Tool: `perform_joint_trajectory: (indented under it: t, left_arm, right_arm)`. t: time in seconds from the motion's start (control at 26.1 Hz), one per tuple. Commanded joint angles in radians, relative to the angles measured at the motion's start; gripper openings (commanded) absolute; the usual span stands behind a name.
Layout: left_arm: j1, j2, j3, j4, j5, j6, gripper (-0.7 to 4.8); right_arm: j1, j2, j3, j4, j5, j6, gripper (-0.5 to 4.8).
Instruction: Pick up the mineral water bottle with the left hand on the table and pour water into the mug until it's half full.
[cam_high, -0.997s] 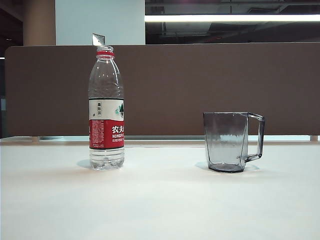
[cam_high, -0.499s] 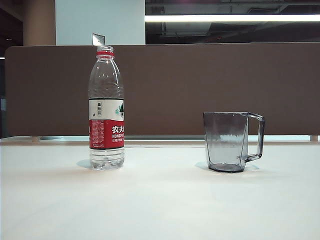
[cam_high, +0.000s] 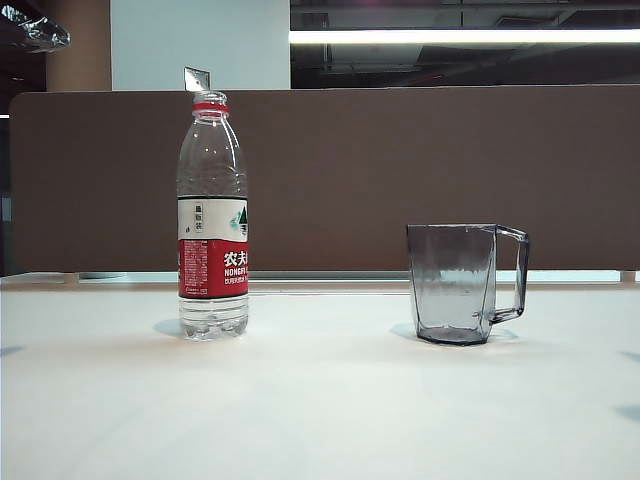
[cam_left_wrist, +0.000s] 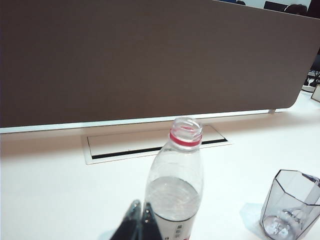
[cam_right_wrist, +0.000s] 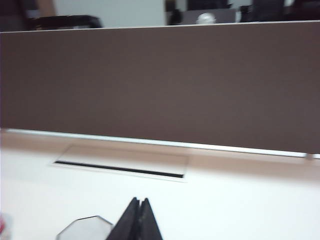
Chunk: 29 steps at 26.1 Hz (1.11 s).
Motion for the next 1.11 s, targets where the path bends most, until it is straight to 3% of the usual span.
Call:
perform_joint_trajectory:
  t: [0.04, 0.15, 0.31, 0.65, 0.69, 0.77, 0.81, 1.11]
  left_arm:
    - [-0.002, 0.019, 0.005, 0.046, 0.002, 0.001, -0.06]
    - [-0.005, 0.054, 0.007, 0.074, 0.002, 0.003, -0.06]
    - [-0.065, 0.169, 0.059, 0.08, 0.002, 0.073, -0.06]
    - [-0.148, 0.286, 0.071, 0.125, 0.002, 0.072, -0.02]
    - [-0.148, 0.292, 0.071, 0.125, 0.002, 0.072, 0.21]
    - [-0.147, 0.322, 0.071, 0.126, 0.002, 0.072, 3.93]
    - [-0.148, 0.333, 0.071, 0.125, 0.002, 0.072, 4.79]
    - [-0.147, 0.445, 0.071, 0.221, 0.002, 0.04, 4.79]
  right_arm:
    - [0.061, 0.003, 0.008, 0.01, 0.021, -0.003, -0.03]
    - [0.145, 0.003, 0.007, -0.011, 0.088, -0.003, -0.03]
    - [0.371, 0.003, 0.007, -0.042, 0.27, -0.009, -0.03]
    - [0.563, 0.02, 0.006, -0.116, 0.288, -0.036, -0.02]
    - [0.573, 0.02, 0.006, -0.12, 0.287, -0.036, -0.02]
    - [0.6, 0.02, 0.006, -0.133, 0.284, -0.036, -0.02]
    - [0.605, 0.02, 0.006, -0.14, 0.283, -0.035, -0.02]
    - [0.616, 0.019, 0.006, -0.167, 0.23, -0.032, -0.02]
